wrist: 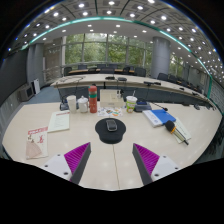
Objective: Arrange mouse
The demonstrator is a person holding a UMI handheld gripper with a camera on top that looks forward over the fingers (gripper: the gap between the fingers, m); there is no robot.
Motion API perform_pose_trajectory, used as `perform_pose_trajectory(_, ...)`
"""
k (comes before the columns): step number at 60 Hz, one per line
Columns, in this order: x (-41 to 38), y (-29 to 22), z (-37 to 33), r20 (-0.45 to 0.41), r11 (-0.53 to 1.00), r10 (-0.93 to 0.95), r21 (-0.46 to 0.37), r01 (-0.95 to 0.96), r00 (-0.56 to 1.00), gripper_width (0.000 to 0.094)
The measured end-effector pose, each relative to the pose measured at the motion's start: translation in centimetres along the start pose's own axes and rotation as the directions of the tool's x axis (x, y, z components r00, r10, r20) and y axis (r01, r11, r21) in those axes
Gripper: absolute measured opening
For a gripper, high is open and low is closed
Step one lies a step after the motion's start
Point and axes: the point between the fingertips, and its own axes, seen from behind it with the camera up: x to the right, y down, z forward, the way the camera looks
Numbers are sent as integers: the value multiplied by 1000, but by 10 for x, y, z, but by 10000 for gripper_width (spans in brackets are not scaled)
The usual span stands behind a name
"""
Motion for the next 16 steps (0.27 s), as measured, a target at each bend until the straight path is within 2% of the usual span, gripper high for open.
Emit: perform_pose_trajectory(16,-11,10,-29,-20,1000,-11,10,12,1000,856)
